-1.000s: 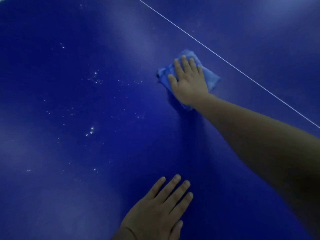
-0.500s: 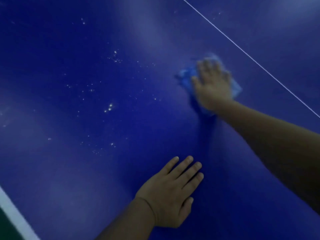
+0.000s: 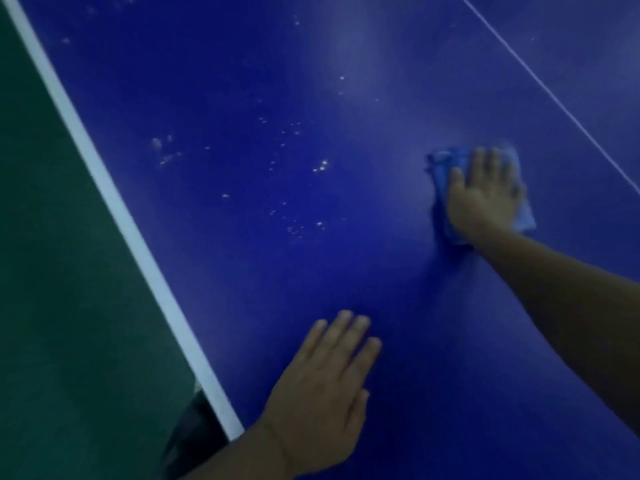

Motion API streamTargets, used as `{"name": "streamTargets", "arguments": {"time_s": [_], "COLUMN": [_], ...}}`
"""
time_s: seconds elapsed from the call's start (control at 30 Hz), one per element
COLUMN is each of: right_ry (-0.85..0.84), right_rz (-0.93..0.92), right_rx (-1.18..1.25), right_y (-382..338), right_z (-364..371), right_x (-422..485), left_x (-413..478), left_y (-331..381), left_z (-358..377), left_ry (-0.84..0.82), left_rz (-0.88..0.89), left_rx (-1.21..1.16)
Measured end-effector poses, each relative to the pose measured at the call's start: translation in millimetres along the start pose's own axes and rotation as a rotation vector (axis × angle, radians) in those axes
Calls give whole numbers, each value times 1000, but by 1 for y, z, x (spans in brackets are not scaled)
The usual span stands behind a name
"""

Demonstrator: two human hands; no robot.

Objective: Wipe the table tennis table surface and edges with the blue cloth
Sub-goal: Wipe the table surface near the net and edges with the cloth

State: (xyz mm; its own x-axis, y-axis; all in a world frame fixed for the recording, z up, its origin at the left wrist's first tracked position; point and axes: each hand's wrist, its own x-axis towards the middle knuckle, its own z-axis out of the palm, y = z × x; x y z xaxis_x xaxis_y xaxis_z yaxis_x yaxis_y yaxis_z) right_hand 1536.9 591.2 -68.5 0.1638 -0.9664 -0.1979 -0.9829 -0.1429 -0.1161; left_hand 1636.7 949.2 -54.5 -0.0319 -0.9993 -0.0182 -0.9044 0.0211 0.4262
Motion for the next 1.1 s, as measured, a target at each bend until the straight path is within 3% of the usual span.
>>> {"name": "streamTargets", "arguments": {"time_s": [0.03, 0.1, 0.2, 0.27, 0.33, 0.43, 0.5, 0.53, 0.6, 0.67, 0.73, 0.77, 0.83, 0.93, 1.0, 1.03, 1.1], "right_ry": [28, 102, 79, -6, 28, 82, 118, 156, 183, 93, 0, -3, 63, 73, 130, 162, 135], "right_rz": [149, 184, -215, -476, -514, -60, 225, 263, 89, -275, -602, -667, -575, -94, 76, 57, -233], "right_rx": [47, 51, 12, -50, -106, -55, 50, 66, 61, 37, -29, -56, -121, -41, 15, 9, -14], "right_y": [-3, -51, -128, -132, -99, -47, -63, -89, -157, -219, -240, -232, -191, -127, -137, -158, -216], "right_z": [1, 22, 57, 64, 55, 36, 36, 44, 65, 84, 90, 87, 77, 54, 58, 65, 83], "right_x": [-10, -49, -123, -141, -120, -84, -90, -104, -141, -184, -196, -182, -141, -96, -109, -127, -170], "left_x": [-27, -66, -80, -69, -53, -29, -20, -18, -18, -20, -19, -18, -17, -18, -18, -19, -20], "left_y": [-7, -18, -25, -35, -51, -63, -61, -60, -63, -65, -66, -66, -65, -64, -63, -63, -66], "left_z": [-2, -6, -8, -13, -18, -19, -14, -12, -6, -2, -1, -2, 0, 0, 0, -1, -1], "left_ry": [48, 112, 244, 387, 480, 505, 492, 485, 481, 473, 477, 481, 480, 482, 477, 477, 487], "left_rz": [-150, -429, -879, -1184, -1351, -1359, -1364, -1368, -1366, -1363, -1347, -1348, -1366, -1362, -1365, -1359, -1343], "left_rx": [-29, -68, -183, -316, -415, -443, -397, -386, -364, -321, -299, -288, -275, -293, -320, -332, -351]}}
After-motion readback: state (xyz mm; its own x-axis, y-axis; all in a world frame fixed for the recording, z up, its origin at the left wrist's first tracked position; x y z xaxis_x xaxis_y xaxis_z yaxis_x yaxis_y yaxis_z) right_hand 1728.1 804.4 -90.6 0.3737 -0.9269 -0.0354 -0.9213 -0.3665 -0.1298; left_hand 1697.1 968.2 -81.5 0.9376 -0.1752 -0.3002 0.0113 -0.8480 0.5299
